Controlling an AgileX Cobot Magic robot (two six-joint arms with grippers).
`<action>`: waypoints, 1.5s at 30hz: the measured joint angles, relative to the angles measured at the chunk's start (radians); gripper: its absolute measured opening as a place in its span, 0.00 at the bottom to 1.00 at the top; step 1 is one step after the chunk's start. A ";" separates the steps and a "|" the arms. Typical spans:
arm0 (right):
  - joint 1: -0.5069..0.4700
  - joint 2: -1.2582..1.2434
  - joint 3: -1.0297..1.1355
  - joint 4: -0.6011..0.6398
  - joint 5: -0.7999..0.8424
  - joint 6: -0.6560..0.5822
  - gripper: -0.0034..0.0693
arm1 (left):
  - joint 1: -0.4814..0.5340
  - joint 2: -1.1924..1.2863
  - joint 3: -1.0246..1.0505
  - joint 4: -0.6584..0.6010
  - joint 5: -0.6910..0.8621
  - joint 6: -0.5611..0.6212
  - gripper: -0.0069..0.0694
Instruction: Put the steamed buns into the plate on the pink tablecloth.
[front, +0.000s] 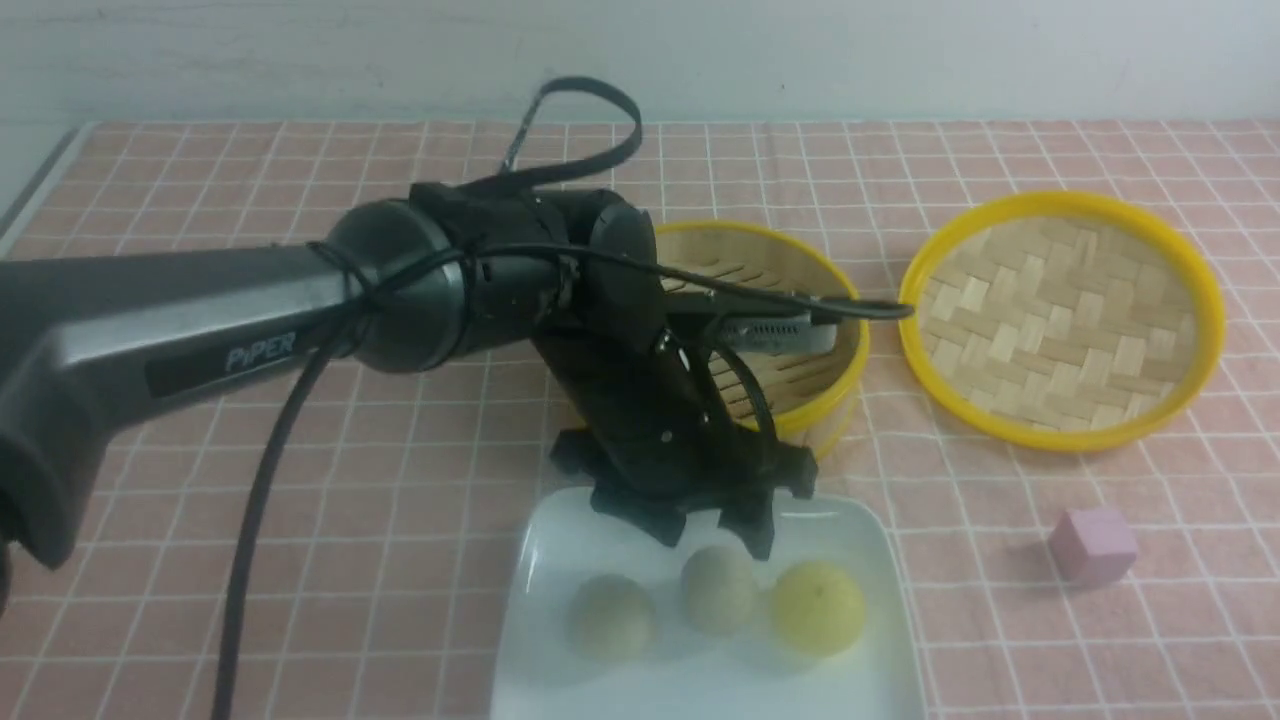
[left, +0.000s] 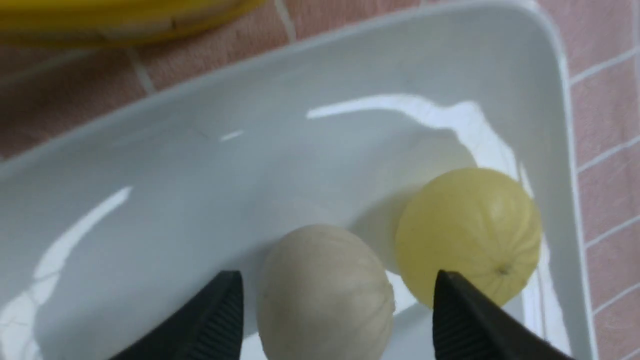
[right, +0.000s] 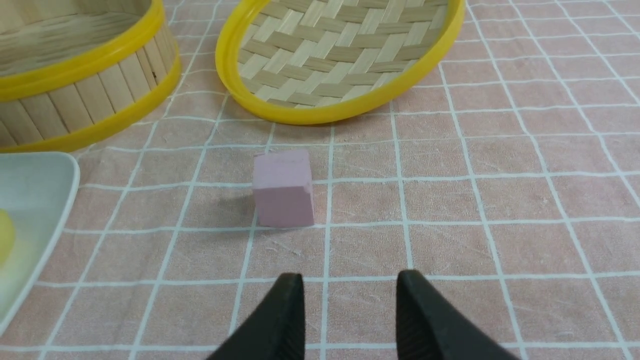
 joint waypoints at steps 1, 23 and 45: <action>0.000 0.000 0.000 0.000 0.000 0.000 0.38 | 0.000 -0.003 0.000 0.006 0.001 0.000 0.76; 0.000 0.000 0.000 0.000 0.000 0.000 0.38 | -0.207 -0.906 0.564 0.394 -0.230 -0.277 0.09; 0.000 0.000 0.000 0.000 0.000 0.000 0.38 | -0.226 -1.139 1.019 0.437 -0.635 -0.346 0.12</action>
